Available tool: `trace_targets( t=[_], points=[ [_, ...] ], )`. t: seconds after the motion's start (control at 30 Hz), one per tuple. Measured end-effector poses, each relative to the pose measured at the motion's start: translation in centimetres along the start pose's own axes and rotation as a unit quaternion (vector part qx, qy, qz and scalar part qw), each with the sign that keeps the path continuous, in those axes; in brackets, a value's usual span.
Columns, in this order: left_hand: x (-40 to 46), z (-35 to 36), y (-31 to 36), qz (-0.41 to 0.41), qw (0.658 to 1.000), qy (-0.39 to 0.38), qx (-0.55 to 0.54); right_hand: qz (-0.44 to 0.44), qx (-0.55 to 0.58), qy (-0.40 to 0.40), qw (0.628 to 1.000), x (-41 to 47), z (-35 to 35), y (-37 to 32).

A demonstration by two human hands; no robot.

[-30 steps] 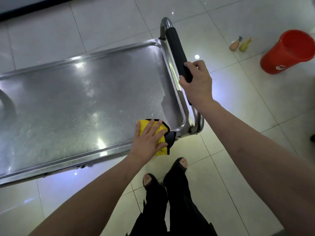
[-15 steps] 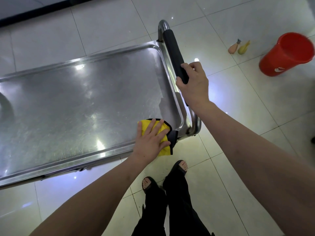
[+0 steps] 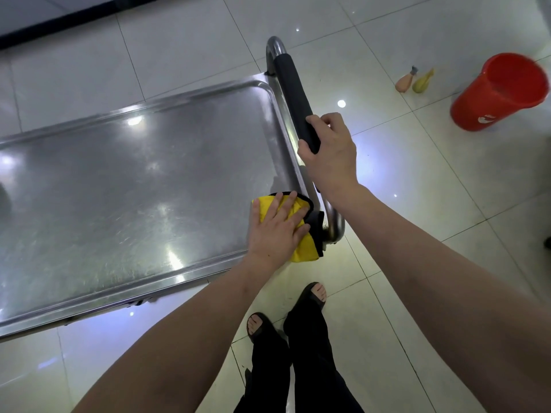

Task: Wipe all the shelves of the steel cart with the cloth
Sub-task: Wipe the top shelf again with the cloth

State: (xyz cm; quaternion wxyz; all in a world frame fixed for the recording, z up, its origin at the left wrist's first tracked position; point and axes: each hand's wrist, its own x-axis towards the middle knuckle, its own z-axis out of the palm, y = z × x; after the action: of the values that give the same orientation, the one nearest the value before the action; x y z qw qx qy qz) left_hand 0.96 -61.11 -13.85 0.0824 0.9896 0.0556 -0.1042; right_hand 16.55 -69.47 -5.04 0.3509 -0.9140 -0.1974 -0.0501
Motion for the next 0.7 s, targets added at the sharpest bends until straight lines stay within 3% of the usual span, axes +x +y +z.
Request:
trace_targets(
  t=[0.3,0.7],
  points=[
    [1.9,-0.4,0.1,-0.047,0.998,-0.022,-0.028,0.000,-0.026,-0.004,1.000,0.1,0.0,-0.1],
    [-4.3,0.6,0.0,-0.005,1.000,-0.018,-0.004,-0.004,-0.050,-0.006,0.999,-0.3,-0.3,-0.6]
  ],
)
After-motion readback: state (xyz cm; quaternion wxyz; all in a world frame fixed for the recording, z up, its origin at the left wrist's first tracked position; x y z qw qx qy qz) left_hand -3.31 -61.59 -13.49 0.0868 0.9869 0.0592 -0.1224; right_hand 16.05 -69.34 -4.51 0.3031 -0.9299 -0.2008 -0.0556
